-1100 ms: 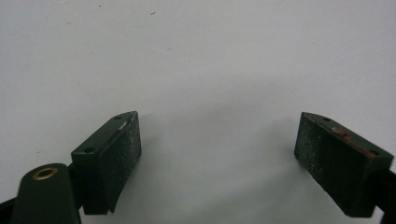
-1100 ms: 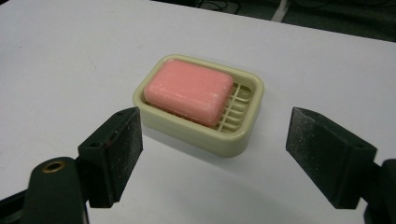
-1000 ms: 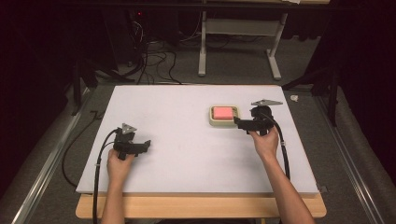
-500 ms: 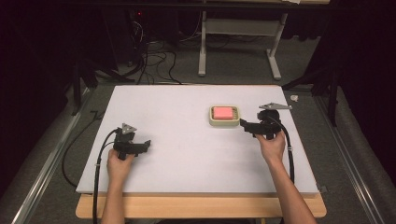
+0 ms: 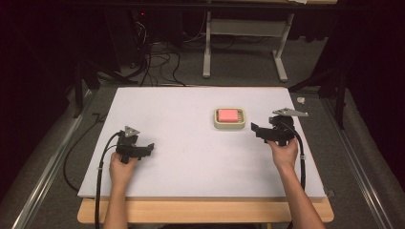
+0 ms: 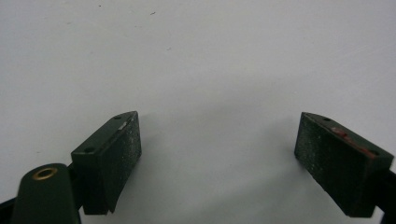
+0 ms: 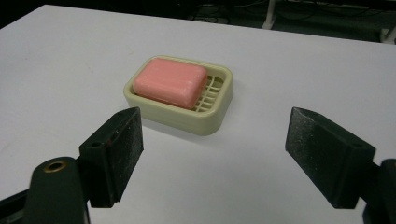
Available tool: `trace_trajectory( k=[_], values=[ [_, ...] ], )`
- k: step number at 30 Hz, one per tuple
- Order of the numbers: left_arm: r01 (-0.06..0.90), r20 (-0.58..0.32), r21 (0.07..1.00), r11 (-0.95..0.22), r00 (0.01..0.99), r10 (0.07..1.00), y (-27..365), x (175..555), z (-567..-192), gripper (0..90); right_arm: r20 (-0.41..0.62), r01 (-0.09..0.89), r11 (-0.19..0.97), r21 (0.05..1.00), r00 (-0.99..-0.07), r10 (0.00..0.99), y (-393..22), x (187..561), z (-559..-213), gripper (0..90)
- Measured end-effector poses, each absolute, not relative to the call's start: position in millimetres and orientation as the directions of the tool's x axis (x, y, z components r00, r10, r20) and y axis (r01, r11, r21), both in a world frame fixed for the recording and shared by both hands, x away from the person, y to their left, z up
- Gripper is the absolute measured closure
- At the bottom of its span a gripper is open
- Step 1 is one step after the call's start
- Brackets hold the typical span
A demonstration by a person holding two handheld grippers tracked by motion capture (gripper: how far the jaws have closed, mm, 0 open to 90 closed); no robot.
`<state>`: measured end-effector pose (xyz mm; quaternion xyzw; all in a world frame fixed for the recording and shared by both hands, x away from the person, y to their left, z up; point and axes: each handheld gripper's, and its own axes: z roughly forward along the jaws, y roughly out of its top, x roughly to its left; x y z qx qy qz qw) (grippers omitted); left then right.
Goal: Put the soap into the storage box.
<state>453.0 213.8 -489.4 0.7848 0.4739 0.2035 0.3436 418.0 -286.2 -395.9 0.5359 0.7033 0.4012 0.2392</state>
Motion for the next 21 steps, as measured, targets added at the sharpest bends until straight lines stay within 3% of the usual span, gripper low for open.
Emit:
trace_trajectory(
  k=[21],
  values=[
    [0.604, -0.006, 0.733, -0.314, 0.468, 0.884, 213.8, 452.9, -489.4, 15.1, 0.123, 0.561, 0.060, 0.826, -0.283, 0.951, -301.8, 402.5, -402.9, 20.0]
  ],
)
